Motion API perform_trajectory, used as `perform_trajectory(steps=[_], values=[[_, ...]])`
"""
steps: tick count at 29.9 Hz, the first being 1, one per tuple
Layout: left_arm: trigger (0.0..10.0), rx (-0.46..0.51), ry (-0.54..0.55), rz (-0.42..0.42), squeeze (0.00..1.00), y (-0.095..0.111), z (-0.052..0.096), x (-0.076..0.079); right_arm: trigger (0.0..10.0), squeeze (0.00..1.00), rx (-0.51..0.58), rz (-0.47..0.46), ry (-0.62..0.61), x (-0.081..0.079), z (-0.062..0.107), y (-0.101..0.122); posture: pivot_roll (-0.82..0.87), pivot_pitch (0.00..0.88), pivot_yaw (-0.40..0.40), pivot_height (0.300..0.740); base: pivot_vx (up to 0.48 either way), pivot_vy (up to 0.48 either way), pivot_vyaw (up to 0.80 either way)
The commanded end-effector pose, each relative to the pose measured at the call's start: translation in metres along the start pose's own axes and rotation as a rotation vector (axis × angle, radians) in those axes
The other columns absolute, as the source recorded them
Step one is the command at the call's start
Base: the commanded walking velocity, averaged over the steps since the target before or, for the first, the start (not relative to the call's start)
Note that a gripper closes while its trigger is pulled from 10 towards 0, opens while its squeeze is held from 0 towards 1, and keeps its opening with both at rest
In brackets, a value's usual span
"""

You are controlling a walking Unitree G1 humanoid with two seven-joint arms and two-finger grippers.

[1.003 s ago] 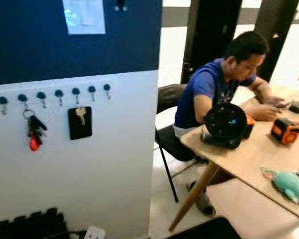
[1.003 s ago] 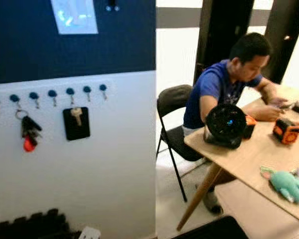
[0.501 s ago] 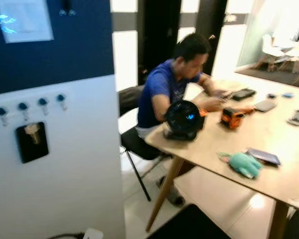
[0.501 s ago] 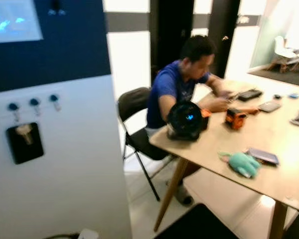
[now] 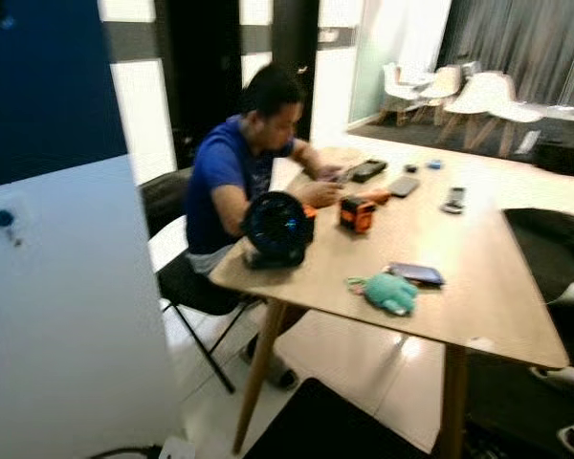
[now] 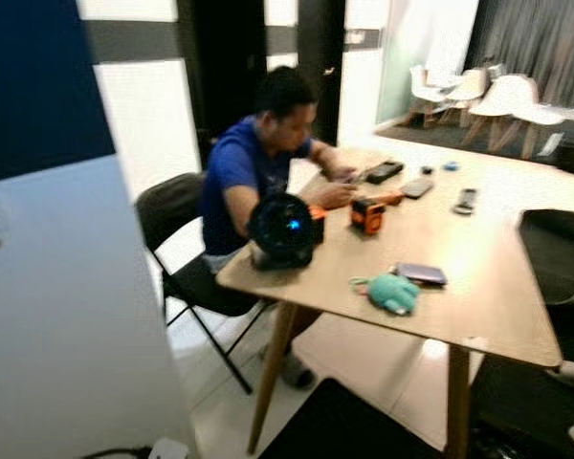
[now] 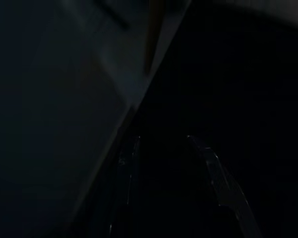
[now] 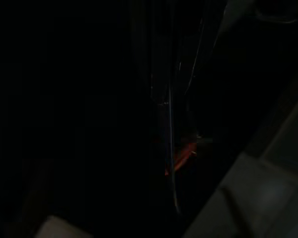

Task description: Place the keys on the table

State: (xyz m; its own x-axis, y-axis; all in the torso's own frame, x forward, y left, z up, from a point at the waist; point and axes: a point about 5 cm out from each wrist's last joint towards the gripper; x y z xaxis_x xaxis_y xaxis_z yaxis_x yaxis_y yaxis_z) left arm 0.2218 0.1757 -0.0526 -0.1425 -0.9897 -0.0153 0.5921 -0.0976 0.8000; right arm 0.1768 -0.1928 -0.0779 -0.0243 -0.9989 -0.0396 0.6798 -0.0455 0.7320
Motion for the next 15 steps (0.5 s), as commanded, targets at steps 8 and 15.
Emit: perform_trajectory(steps=[8, 15], values=[[10.0, -0.041, -0.004, 0.003, 0.0, -0.0128, 0.005, -0.0007, 10.0, 0.0, -0.018, -0.014, 0.017, -0.0083, 0.0, -0.0044, 0.06, 0.021, 0.032, 0.74, 0.0, 0.0, -0.8], [10.0, -0.038, -0.001, 0.006, 0.0, -0.0123, 0.0049, -0.0005, 10.0, 0.0, -0.019, -0.012, 0.017, -0.0076, -0.0001, -0.004, 0.06, 0.022, 0.031, 0.74, 0.0, 0.0, -0.8]])
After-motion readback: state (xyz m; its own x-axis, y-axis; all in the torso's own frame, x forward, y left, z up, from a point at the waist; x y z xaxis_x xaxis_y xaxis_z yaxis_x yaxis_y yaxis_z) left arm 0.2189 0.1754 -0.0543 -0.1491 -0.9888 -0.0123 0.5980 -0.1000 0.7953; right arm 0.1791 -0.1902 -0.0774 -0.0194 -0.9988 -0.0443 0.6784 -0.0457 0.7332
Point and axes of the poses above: a point about 5 cm out from each wrist's last joint towards the gripper, its own z axis pointing back from the gripper into the wrist, its own y axis along the axis of the wrist's last joint, x = y × z, and after that the axes turned 6 degrees about z, right-handed
